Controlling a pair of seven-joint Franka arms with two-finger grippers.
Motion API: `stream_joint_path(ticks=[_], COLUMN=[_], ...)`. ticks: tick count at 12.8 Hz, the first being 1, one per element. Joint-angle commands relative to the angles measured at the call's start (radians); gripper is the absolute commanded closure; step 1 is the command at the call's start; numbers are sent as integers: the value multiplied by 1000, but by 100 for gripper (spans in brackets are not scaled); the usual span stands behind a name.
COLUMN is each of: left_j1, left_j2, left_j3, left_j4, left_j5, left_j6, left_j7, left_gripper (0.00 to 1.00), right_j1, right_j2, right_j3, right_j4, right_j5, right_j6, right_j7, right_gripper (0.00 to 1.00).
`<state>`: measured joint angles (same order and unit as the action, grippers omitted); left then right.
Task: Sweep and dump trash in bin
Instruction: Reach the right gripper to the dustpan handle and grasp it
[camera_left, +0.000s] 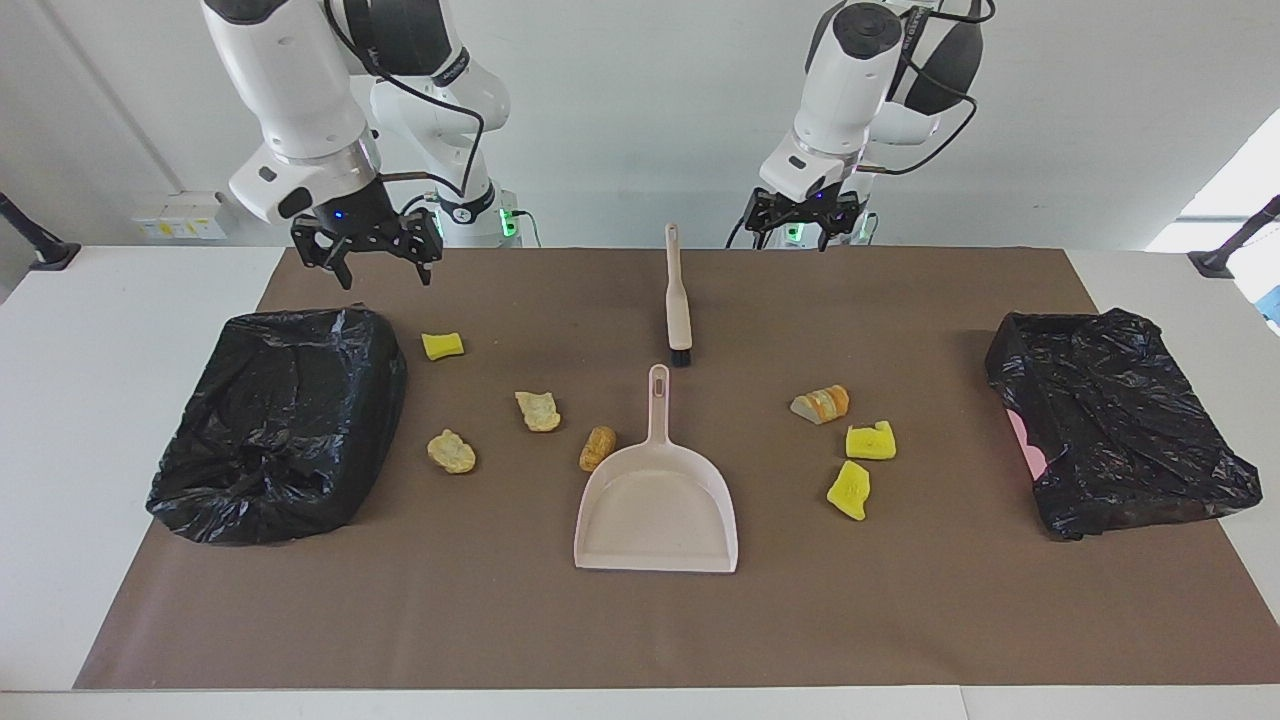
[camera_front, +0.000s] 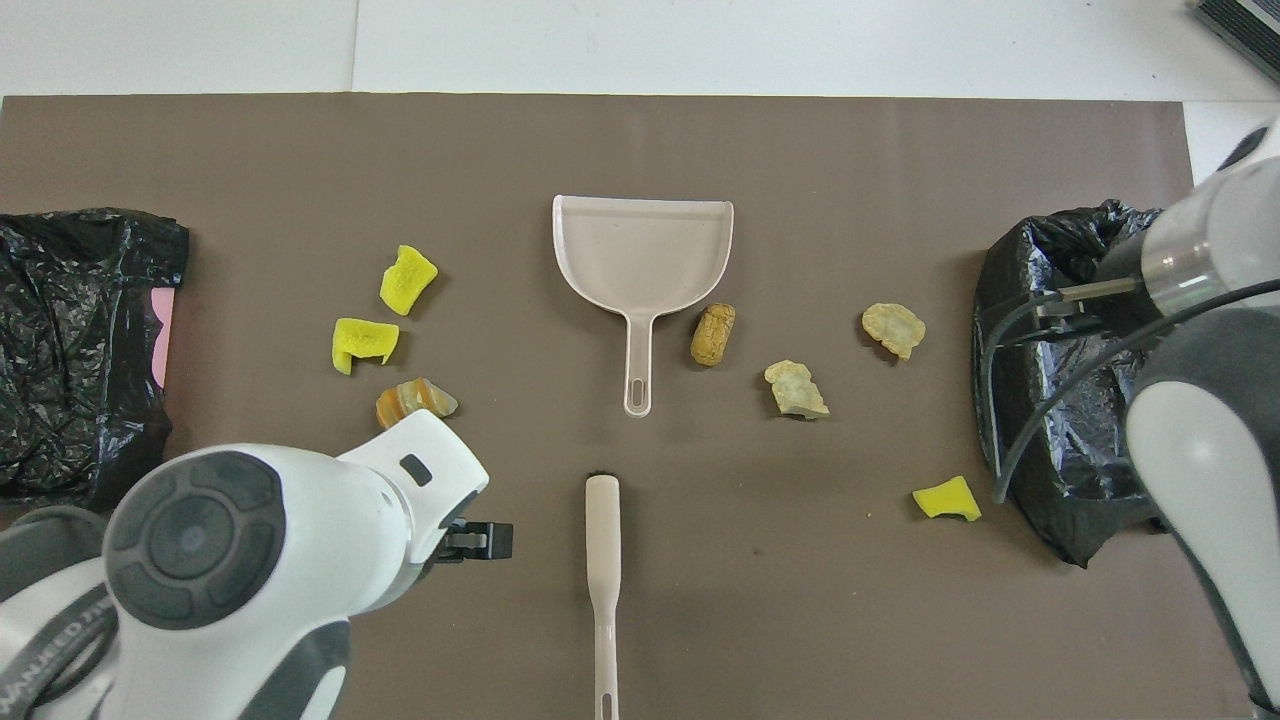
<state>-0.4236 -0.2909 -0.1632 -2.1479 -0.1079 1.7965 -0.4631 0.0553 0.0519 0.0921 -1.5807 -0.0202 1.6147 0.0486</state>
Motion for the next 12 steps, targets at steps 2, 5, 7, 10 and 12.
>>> stream_joint_path(ticks=[2,5,7,10,12], left_j1=[-183,-335,-406,-442,-452], left_j2=[-48,22,39,105,116], left_j3=[17,19,17,17,19], left_j4=[-186,-275,-337,-351,-366], left_j5=[-15,-15,-15,-15,-15], left_j6=[167,307,435,518,529], left_j7=[-158,-300,-397,-405,-404], left_gripper=[0,0,0,0,0], right_j1=[93,190,237,319,354], right_j2=[87,170,229,313,351], right_j3=[0,0,0,0,0], right_j4=[7,44,73,110,111], right_j5=[14,13,14,11,3], right_j6=[73,112,158,224,283], right_j7=[124,281,403,537,582], right_gripper=[0,0,0,0,0])
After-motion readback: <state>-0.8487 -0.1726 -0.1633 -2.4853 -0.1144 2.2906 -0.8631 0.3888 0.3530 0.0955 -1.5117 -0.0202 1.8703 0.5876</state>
